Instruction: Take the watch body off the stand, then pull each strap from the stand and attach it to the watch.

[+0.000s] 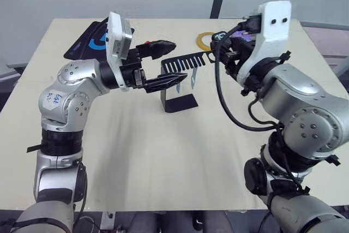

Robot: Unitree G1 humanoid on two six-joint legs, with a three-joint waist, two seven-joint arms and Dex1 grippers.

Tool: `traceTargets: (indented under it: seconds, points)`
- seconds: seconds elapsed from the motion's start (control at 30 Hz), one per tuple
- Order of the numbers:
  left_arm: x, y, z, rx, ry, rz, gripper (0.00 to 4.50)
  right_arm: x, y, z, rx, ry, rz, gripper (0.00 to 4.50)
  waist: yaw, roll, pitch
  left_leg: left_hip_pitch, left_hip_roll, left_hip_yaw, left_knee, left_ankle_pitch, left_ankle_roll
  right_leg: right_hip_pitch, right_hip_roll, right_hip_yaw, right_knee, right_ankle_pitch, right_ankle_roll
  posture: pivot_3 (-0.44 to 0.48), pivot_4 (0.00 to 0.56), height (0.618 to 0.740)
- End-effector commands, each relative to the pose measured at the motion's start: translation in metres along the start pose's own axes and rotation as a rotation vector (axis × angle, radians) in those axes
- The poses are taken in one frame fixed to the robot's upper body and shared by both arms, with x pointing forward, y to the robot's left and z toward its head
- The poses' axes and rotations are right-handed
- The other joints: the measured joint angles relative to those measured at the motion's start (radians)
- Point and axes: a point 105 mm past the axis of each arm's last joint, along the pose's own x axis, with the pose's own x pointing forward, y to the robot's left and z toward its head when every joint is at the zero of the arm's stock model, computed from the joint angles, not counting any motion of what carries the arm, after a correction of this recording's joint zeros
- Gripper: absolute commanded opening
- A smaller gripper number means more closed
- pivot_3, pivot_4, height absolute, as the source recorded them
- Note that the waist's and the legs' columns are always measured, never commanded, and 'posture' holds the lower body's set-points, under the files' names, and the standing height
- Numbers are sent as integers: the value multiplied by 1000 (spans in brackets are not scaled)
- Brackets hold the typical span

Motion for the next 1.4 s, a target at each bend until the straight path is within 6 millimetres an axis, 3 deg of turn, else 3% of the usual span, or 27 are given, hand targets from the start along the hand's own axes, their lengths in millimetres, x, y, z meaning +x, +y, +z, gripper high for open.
traceTargets:
  seconds: [0.03,0.13,0.23,0.43,0.63,1.07,1.4]
  points:
    - [6,-17,14,37,-28,-96,4500,-31,-19,4,-30,-58,-50,1578,1,0,0,0,0,0,0,0,0,0,0,0,0,0,0,0,150,738]
    - [6,-27,11,3,-32,-136,4500,-57,-46,-22,-55,4,-180,1578,5,0,0,0,-1,-2,-1,0,0,1,-1,-1,-1,0,0,0,150,738]
    - [4,-41,-1,7,5,-201,4500,-79,-59,-52,-52,96,-261,1578,3,0,0,0,-1,0,-2,0,0,1,-1,0,-3,0,0,0,150,738]
    - [2,-47,-11,-31,28,-242,4500,-103,-70,-105,-15,245,-327,1578,1,1,0,1,0,1,-2,3,0,1,0,1,-2,0,0,0,150,738]
    - [-2,-57,-22,-34,69,-286,4500,-113,-89,-149,10,354,-372,1578,1,1,0,2,-1,1,-2,3,0,2,0,2,-2,0,0,0,150,738]
    - [0,-56,-26,-31,91,-273,4500,-97,-117,-172,20,400,-340,1578,14,1,0,2,-1,1,-1,3,0,2,0,2,-2,0,0,0,150,738]
    - [-1,-55,-26,-20,105,-265,4500,-91,-121,-186,29,450,-326,1578,28,1,0,1,-1,0,-1,3,0,2,0,1,-2,0,0,0,150,738]
